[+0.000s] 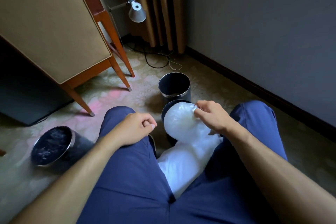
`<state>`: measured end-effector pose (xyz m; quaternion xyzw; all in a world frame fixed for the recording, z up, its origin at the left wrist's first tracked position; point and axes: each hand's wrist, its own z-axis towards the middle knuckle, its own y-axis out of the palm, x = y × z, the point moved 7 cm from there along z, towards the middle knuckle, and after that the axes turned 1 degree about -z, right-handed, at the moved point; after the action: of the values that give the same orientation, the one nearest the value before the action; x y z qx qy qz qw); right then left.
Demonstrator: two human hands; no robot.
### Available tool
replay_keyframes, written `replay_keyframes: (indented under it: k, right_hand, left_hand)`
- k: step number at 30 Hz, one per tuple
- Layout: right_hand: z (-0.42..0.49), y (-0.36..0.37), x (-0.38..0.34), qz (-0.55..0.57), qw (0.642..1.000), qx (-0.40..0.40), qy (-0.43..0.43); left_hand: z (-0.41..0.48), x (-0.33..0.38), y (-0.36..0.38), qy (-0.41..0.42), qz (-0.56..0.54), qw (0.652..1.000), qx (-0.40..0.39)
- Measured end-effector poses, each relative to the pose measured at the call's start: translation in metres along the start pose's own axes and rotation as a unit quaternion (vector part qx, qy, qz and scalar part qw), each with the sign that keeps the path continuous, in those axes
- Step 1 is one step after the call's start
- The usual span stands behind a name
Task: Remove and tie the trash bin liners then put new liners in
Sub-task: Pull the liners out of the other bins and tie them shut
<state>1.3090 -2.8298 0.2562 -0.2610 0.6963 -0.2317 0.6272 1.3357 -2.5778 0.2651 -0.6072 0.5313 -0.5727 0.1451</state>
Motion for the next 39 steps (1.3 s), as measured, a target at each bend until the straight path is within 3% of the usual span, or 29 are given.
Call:
replay_keyframes:
  k: [6,9,14,19,26,30,34,39]
  right_hand:
    - [0.028,-0.016,0.025,0.016,0.997,0.025,0.068]
    - [0.05,0.003,0.046,0.038,0.993,0.013,0.106]
    - [0.093,0.03,0.076,0.06,0.976,-0.041,0.207]
    - [0.14,0.033,0.075,0.084,0.954,-0.108,0.268]
    - [0.149,-0.028,0.012,0.106,0.949,-0.152,0.254]
    - [0.145,-0.081,-0.042,0.075,0.946,-0.208,0.236]
    - [0.155,-0.12,-0.07,0.05,0.94,-0.251,0.227]
    - [0.191,-0.111,-0.114,0.022,0.931,-0.312,0.186]
  left_hand:
    - [0.035,-0.002,0.007,0.036,0.057,0.995,0.072]
    - [0.057,-0.013,0.016,0.015,0.11,0.991,0.073]
    - [0.091,-0.013,0.026,0.011,0.157,0.987,0.003]
    - [0.131,-0.007,0.02,-0.027,0.103,0.991,-0.084]
    - [0.114,0.007,-0.04,-0.177,-0.031,0.974,-0.136]
    - [0.077,0.023,-0.1,-0.318,-0.106,0.933,-0.13]
    - [0.032,0.048,-0.153,-0.384,-0.171,0.895,-0.148]
    - [-0.035,0.059,-0.203,-0.461,-0.222,0.857,-0.066]
